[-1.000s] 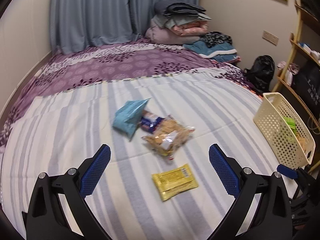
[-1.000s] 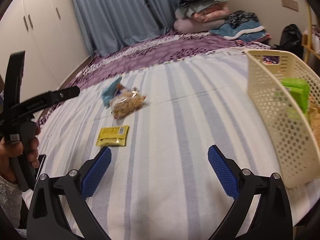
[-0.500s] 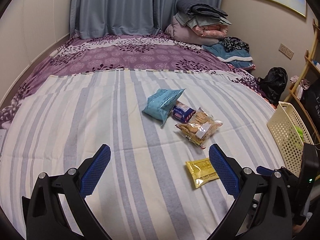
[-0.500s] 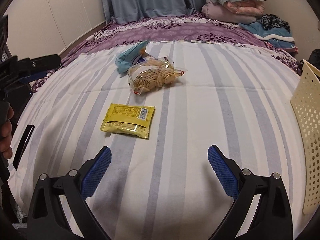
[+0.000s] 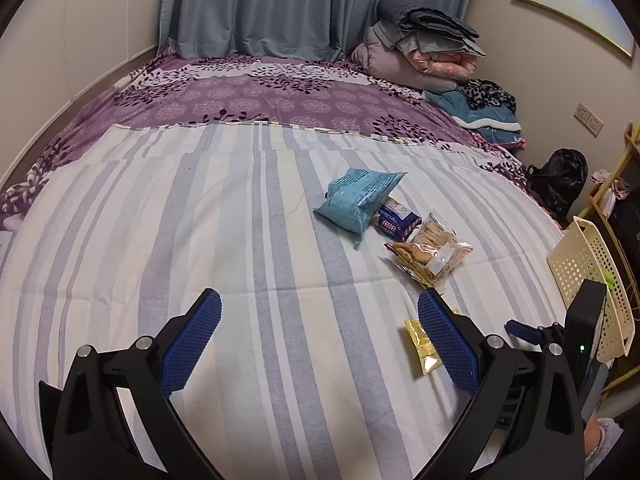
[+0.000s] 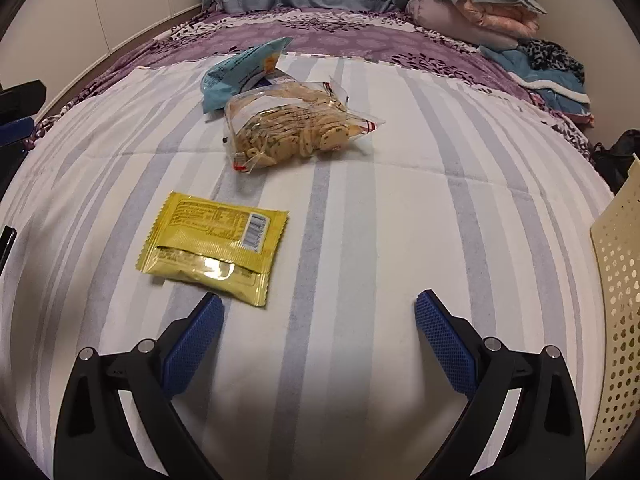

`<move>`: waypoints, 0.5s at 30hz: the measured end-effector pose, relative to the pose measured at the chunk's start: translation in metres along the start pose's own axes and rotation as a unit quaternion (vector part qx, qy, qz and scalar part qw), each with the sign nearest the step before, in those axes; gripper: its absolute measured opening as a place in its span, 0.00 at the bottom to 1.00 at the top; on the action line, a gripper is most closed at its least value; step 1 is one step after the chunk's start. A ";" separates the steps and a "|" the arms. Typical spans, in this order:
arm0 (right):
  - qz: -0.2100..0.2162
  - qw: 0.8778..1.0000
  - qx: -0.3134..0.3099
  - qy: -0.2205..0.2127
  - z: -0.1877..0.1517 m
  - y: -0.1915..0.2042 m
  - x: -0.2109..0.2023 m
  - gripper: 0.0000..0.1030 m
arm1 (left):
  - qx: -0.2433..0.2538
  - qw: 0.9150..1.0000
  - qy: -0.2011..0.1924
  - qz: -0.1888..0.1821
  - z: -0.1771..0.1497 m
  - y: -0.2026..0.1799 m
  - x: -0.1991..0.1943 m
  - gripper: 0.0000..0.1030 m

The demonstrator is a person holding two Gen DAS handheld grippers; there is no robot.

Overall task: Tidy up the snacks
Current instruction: 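Lower the right gripper onto the yellow cracker packet and close it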

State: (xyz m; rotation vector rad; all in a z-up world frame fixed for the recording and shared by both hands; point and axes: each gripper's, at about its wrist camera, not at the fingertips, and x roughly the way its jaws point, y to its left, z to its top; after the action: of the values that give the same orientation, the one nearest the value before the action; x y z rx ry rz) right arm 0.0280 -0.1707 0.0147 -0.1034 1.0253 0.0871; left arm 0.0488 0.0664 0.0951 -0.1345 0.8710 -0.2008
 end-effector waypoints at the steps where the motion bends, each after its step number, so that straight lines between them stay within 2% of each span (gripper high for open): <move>1: -0.004 1.000 0.002 0.000 0.003 -0.002 0.003 0.94 | -0.002 1.000 0.001 0.000 0.000 0.001 0.001 0.97; 10: -0.033 0.998 0.052 -0.005 0.035 -0.026 0.022 0.94 | -0.009 1.000 0.004 -0.002 -0.001 0.010 0.005 0.97; 15: 0.002 0.995 0.101 -0.006 0.033 -0.030 0.015 0.94 | -0.020 1.000 0.002 0.000 -0.001 0.018 0.006 0.97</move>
State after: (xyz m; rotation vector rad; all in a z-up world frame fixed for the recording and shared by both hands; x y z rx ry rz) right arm 0.0675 -0.1954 0.0201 0.0825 1.0160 -0.0120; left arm 0.0541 0.0830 0.0870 -0.1718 0.8787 -0.1844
